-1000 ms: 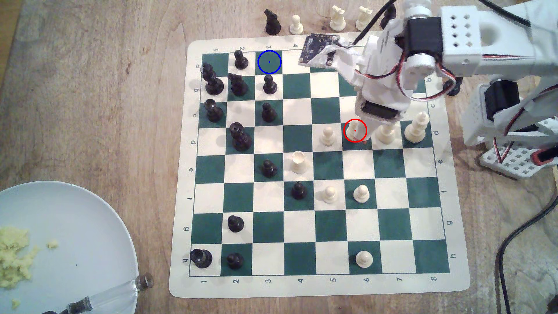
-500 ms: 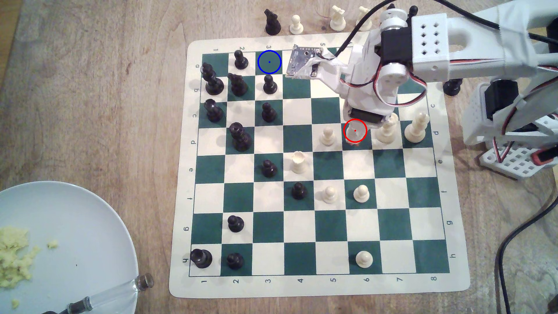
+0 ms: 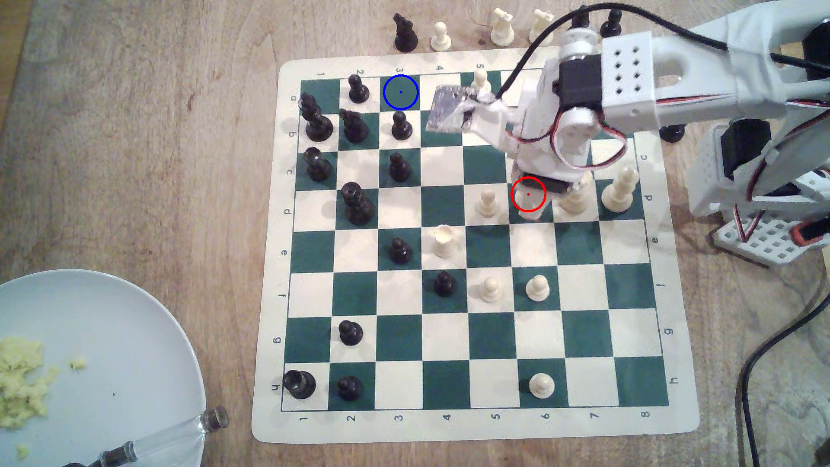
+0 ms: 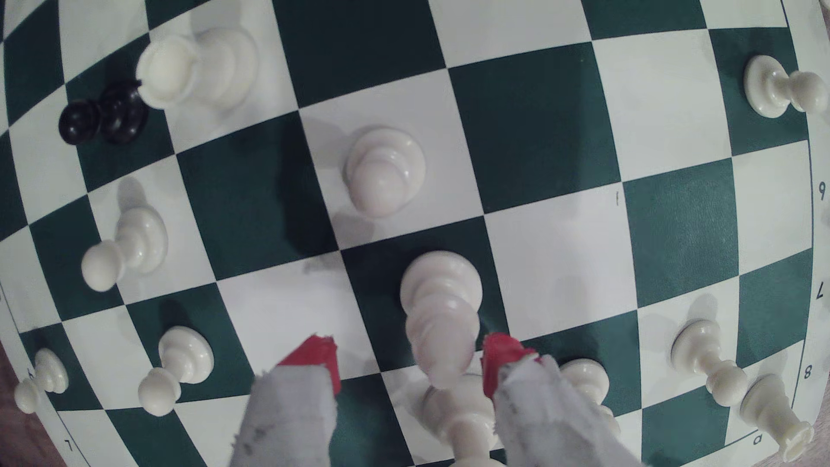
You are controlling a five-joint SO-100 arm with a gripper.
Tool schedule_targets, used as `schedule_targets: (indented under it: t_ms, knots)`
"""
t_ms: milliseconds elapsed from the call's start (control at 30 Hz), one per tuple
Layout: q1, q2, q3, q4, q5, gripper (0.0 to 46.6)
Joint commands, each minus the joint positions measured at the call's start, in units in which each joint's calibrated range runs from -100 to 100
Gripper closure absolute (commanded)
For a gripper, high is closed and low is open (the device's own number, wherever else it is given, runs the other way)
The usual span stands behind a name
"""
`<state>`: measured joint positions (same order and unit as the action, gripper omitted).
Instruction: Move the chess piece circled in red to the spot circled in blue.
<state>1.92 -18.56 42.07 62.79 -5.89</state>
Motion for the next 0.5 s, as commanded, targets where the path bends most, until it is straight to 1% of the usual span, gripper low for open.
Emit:
schedule_targets:
  t_ms: [0, 100, 267, 367, 467]
  knots:
    - [0.1, -0.2, 0.3, -1.2, 0.0, 29.8]
    - [0.1, -0.2, 0.8, -1.6, 0.0, 29.8]
    - [0.1, -0.3, 0.9, -2.0, 0.0, 31.5]
    - [0.1, -0.1, 0.9, -2.0, 0.2, 36.8]
    - [0.1, -0.4, 1.5, -2.5, 0.1, 38.5]
